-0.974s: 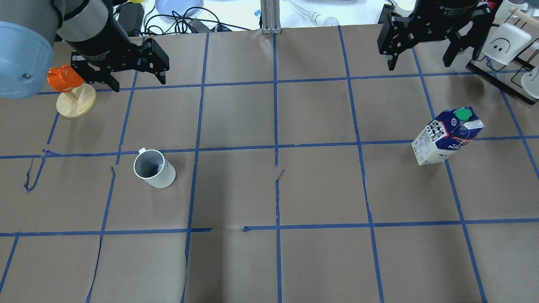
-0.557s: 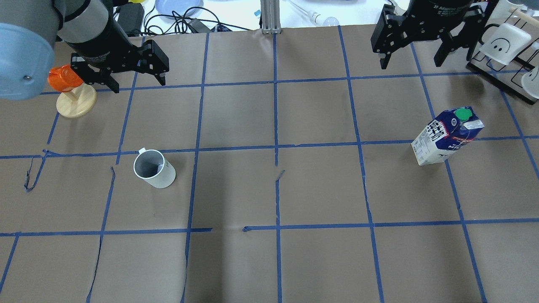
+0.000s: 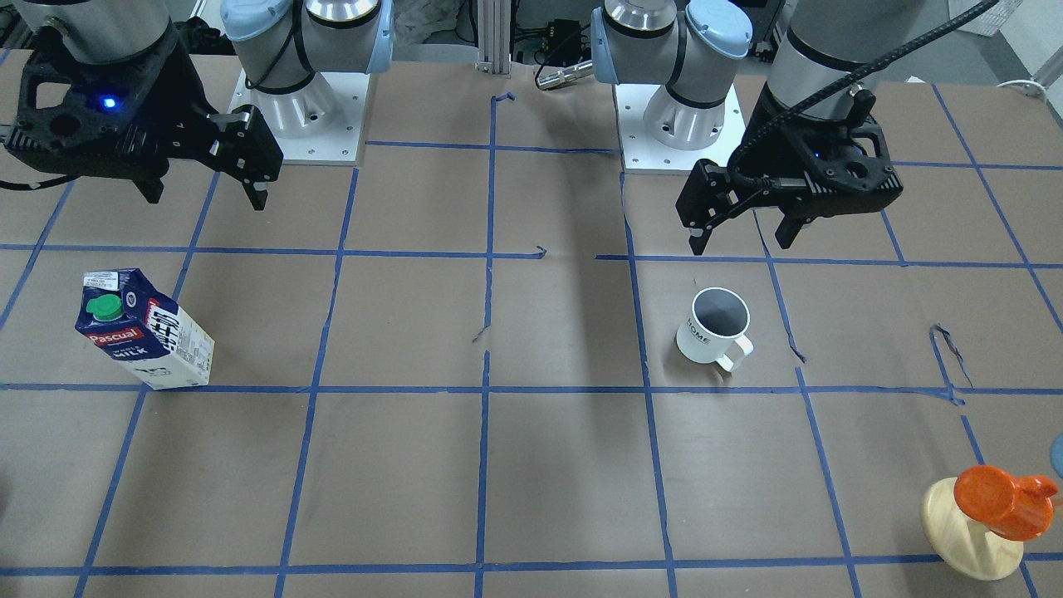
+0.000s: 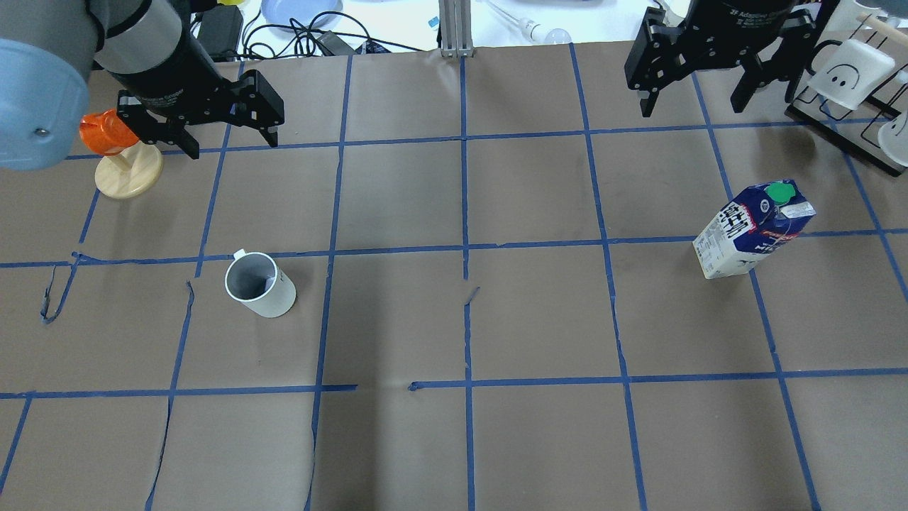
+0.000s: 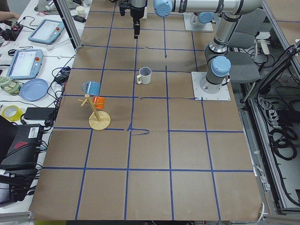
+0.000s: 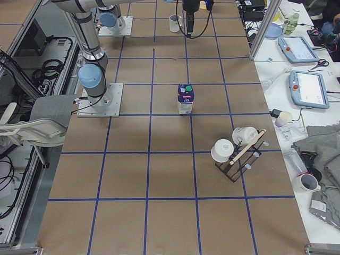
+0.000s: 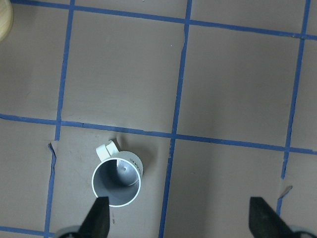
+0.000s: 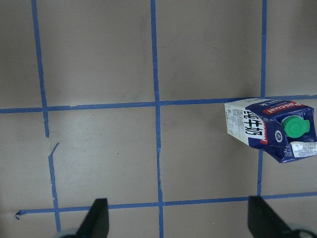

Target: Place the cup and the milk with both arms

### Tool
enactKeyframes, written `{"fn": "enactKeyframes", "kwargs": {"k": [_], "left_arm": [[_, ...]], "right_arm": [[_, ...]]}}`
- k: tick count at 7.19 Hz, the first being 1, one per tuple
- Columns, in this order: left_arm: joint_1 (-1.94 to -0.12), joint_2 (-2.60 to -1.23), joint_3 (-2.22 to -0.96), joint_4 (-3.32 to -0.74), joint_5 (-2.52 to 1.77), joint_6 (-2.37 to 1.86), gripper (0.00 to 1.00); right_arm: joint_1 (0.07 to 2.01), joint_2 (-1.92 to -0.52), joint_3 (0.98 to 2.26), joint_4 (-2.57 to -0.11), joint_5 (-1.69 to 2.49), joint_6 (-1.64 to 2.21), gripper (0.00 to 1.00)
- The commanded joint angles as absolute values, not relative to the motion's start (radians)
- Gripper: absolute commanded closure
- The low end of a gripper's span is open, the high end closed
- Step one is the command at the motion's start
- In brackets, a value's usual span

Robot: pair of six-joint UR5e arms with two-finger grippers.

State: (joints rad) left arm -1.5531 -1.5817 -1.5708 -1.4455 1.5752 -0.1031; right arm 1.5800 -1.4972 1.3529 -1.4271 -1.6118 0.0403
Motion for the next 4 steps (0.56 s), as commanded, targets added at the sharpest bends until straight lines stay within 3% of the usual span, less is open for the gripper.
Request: {"fn": "enactKeyframes", "kwargs": {"k": [1,4], "left_arm": [[-1.559,-1.582,-1.569,-1.453,1.575,-0.101,0.0],[-1.542,-1.565,-1.58,-1.497,1.581,-0.024,0.0]], "right_arm": [[1.58,-1.497,1.353,-1.428,-1.612,0.04,0.0],[1.58,-1.497,1.353,-1.427,-1.612,0.038,0.0]]}}
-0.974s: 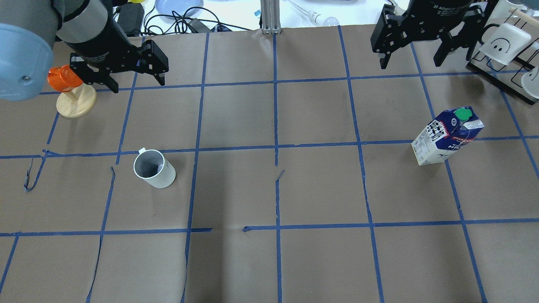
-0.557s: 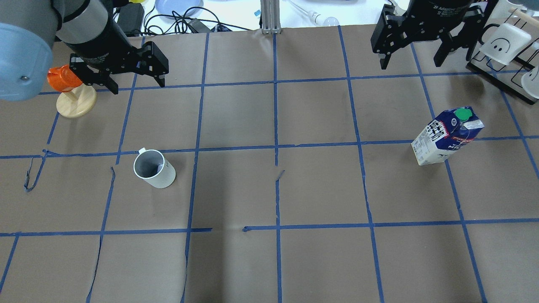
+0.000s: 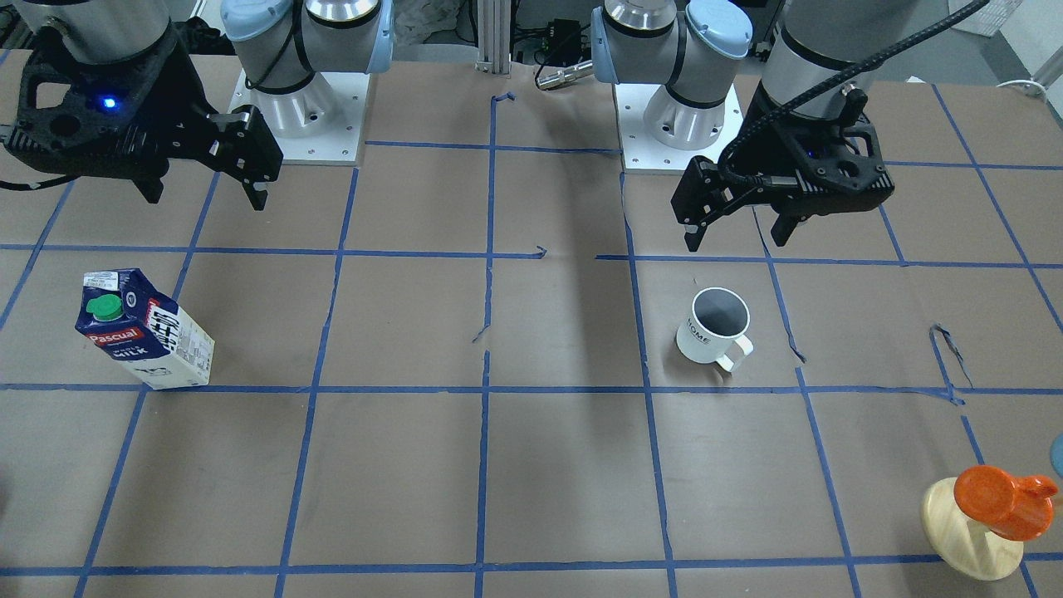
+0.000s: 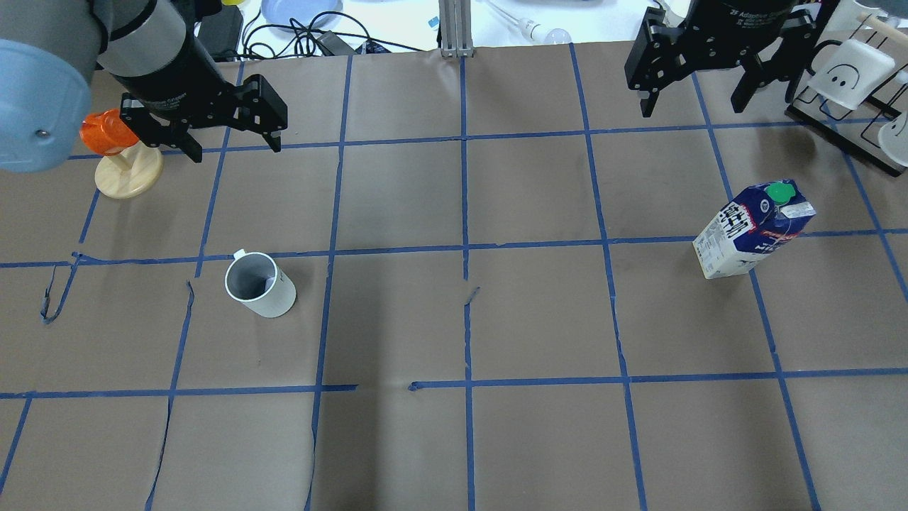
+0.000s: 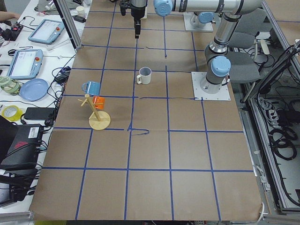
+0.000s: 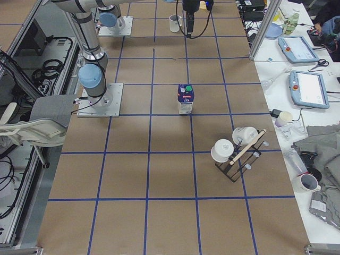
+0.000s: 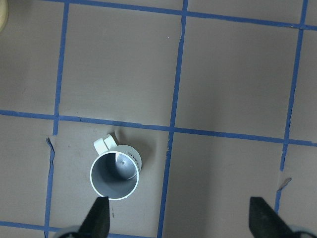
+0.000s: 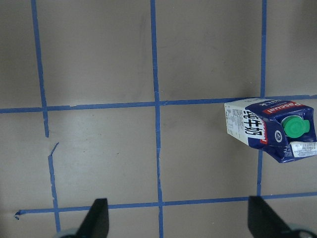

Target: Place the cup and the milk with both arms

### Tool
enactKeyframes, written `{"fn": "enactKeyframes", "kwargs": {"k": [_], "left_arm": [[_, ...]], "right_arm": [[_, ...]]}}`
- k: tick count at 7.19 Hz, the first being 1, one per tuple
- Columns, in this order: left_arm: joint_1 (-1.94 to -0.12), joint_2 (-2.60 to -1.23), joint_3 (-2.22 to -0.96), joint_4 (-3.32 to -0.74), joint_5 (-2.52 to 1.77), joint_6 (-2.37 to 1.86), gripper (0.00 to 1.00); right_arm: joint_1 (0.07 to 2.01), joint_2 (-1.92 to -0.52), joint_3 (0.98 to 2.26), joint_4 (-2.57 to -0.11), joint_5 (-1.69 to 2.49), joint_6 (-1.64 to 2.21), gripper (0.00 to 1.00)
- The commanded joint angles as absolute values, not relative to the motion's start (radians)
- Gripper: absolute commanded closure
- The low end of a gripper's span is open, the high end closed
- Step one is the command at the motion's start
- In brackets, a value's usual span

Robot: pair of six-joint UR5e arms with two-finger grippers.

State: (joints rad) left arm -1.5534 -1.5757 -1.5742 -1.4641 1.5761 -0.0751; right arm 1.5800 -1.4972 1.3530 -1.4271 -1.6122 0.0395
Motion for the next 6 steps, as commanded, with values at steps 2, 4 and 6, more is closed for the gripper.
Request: {"fn": "enactKeyframes", "kwargs": {"k": [2,4,6], "left_arm": [[-1.493,-1.581,-1.589,-1.499,1.58,0.072,0.0],[-1.366,-1.592,-1.703,-1.429,1.569,0.136,0.0],[-1.289,-1.586,-1.942,-1.199,1.566,0.222,0.0]], "right_arm": [[1.58,-1.497,1.353,-1.428,-1.612,0.038,0.0],[1.58,-1.497,1.353,-1.427,-1.612,0.038,0.0],[1.58,-1.497,1.353,-1.427,-1.612,0.04,0.0]]}}
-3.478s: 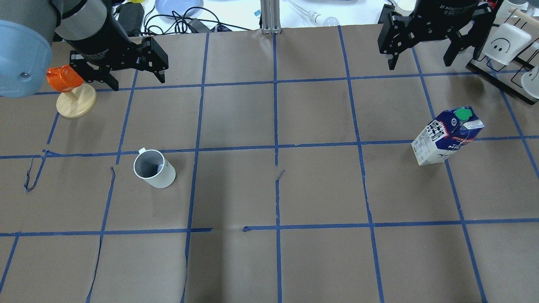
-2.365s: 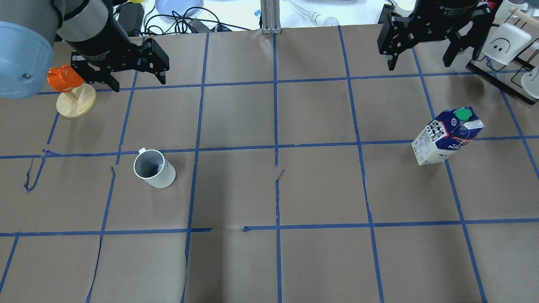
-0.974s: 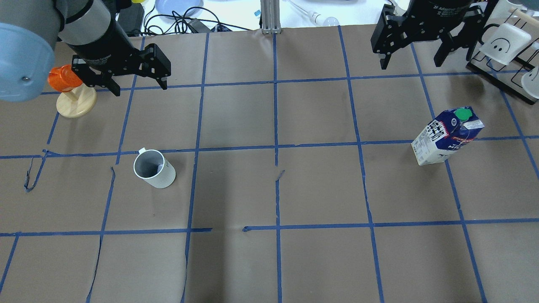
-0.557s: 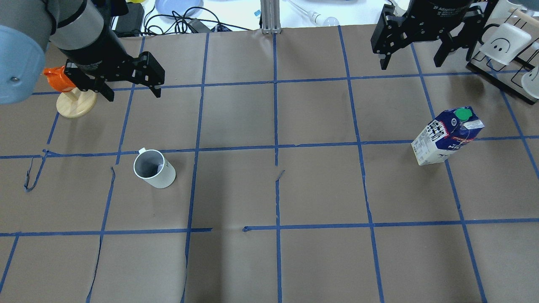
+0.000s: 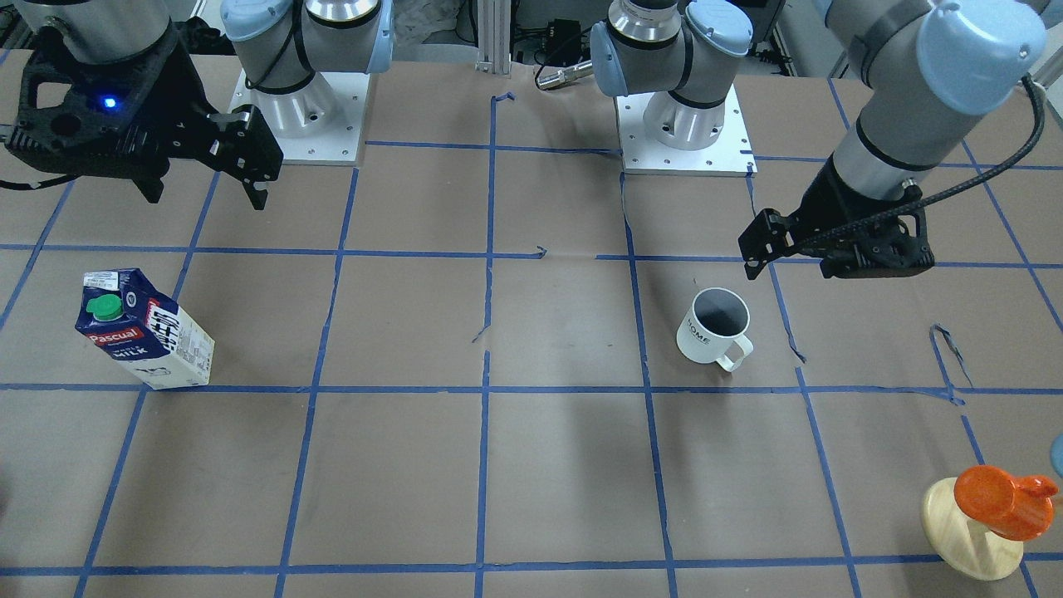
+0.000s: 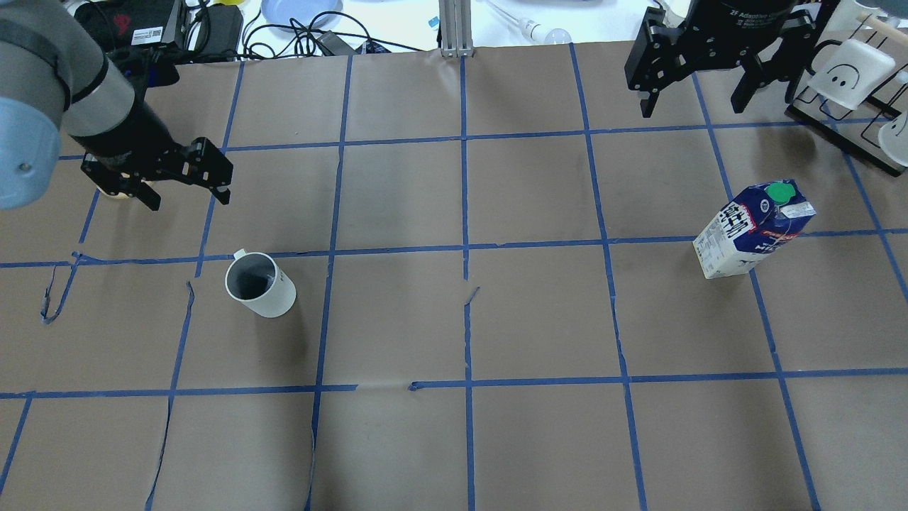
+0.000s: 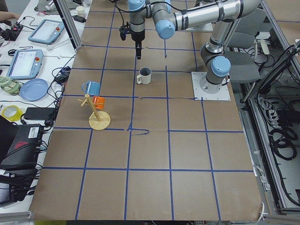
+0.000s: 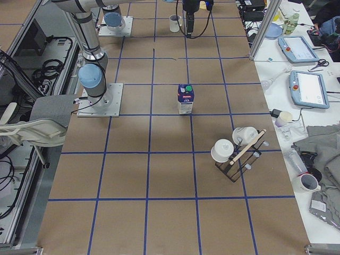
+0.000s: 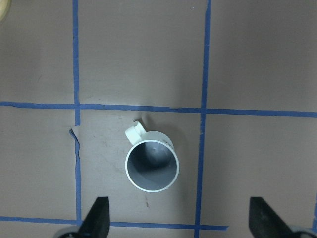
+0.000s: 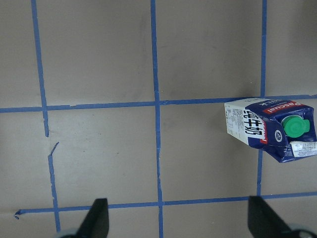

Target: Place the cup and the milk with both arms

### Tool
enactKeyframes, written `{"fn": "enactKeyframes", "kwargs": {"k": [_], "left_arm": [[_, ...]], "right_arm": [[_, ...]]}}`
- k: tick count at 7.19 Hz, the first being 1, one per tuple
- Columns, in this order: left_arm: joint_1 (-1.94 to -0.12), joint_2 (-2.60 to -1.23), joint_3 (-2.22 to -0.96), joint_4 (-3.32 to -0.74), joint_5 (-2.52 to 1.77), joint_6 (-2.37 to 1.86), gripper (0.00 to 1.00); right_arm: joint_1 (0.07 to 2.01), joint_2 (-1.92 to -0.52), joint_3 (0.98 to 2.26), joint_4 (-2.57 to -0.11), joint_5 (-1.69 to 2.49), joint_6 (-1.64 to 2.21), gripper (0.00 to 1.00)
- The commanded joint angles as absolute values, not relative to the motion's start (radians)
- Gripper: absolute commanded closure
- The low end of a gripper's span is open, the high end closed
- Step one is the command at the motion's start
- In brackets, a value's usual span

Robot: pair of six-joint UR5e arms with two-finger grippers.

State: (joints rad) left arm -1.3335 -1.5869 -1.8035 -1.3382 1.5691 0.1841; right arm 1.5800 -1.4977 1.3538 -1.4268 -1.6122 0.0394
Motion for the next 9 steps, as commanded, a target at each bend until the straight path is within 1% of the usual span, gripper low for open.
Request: {"fn": "enactKeyframes", "kwargs": {"k": [1,2,4,5,6,7,8,9], "left_arm": [[-1.289,-1.597,-2.045,-1.058,1.566,0.225,0.0],[-1.287,-1.598,-2.099,-1.007,1.568,0.233,0.0],[-1.285,-1.627,-2.109,-1.005,1.568,0.235,0.01],[-1.285,-1.649,-2.108,-0.982,1.568,0.233,0.09],[-1.285,-1.663,-2.108,-0.954,1.568,0.232,0.3],[-1.285,-1.667,-2.111,-0.953,1.566,0.232,0.48],[-1.285,-1.675,-2.109,-0.962,1.566,0.23,0.51],[-1.285,-1.678,-2.111,-0.962,1.565,0.224,0.7]], "right_arm": [[1.58,-1.499,1.354,-1.427,-1.614,0.038,0.0],[1.58,-1.499,1.355,-1.427,-1.614,0.04,0.0],[1.58,-1.499,1.355,-1.427,-1.615,0.04,0.0],[1.58,-1.499,1.355,-1.427,-1.615,0.04,0.0],[1.58,-1.499,1.355,-1.427,-1.615,0.038,0.0],[1.58,-1.499,1.356,-1.427,-1.615,0.038,0.0],[1.58,-1.499,1.355,-1.427,-1.615,0.038,0.0],[1.58,-1.5,1.356,-1.427,-1.615,0.038,0.0]]}}
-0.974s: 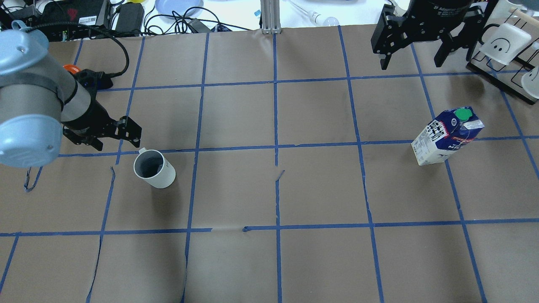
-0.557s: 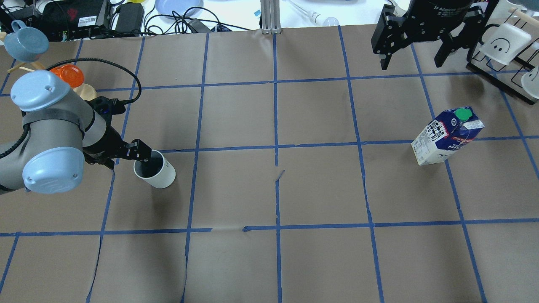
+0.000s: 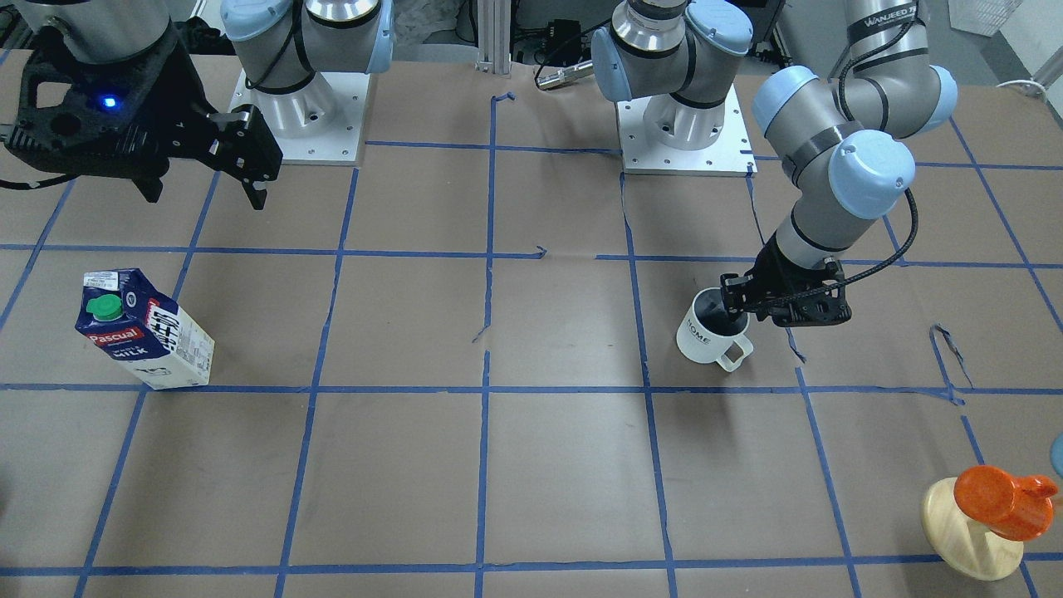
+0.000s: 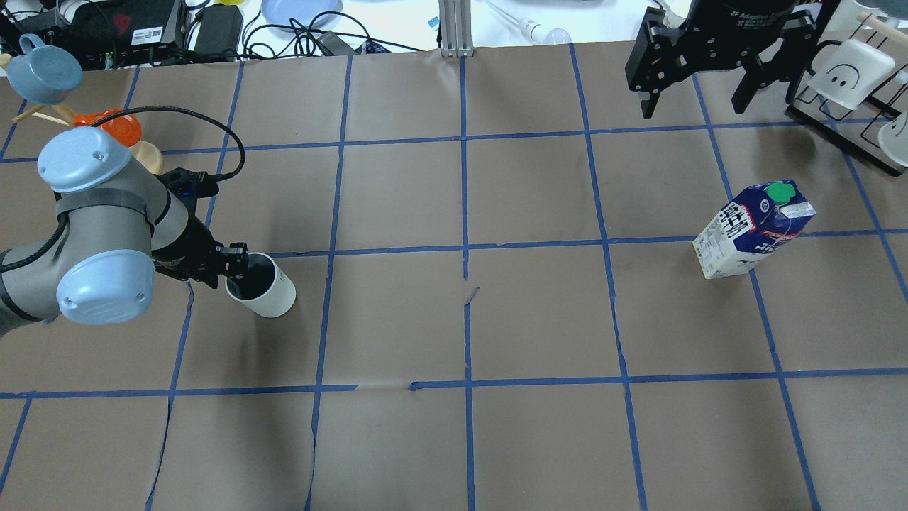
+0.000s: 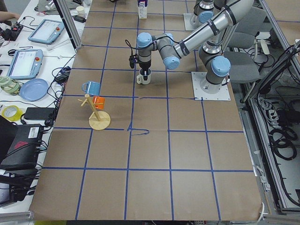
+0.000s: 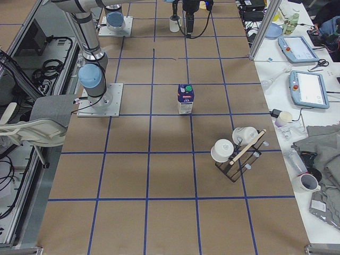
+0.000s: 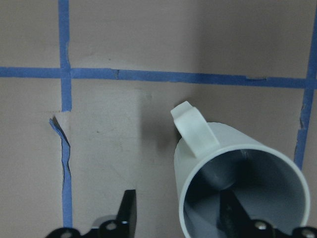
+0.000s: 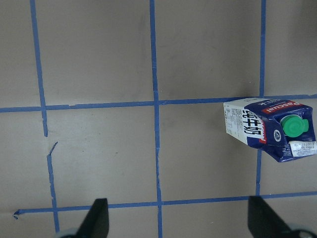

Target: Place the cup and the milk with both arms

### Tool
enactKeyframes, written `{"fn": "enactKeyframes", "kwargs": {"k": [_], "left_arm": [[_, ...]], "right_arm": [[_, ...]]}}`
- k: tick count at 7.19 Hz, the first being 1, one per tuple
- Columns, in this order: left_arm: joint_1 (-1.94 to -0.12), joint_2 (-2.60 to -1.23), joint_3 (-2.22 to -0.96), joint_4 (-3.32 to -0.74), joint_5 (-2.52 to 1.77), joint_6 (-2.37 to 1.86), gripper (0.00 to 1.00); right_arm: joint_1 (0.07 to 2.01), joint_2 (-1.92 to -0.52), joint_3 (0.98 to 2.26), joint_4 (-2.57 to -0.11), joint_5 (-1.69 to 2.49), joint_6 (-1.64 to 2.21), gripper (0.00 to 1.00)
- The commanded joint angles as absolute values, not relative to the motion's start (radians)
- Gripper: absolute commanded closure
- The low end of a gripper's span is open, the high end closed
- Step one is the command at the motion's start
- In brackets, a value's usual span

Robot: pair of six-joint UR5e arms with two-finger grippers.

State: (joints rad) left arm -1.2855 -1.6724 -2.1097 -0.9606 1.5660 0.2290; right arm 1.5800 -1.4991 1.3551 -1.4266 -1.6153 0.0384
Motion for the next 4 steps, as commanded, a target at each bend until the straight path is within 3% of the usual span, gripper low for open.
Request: {"fn": "enactKeyframes", "kwargs": {"k": [1,2,4], "left_arm": [[-1.287,-1.677,-2.103,-0.957,1.54,0.225,0.8],[-1.287,-1.671,-2.103,-0.957,1.523,0.216,0.93],[-1.316,-1.646,-2.042,-0.98,1.499,0.165,0.96]], "right_arm": [[1.58,-1.5,1.356,-1.427,-1.615,0.038,0.0],[1.58,-1.499,1.358,-1.427,-1.612,0.04,0.0],[1.58,-1.499,1.358,-1.427,-1.614,0.04,0.0]]}}
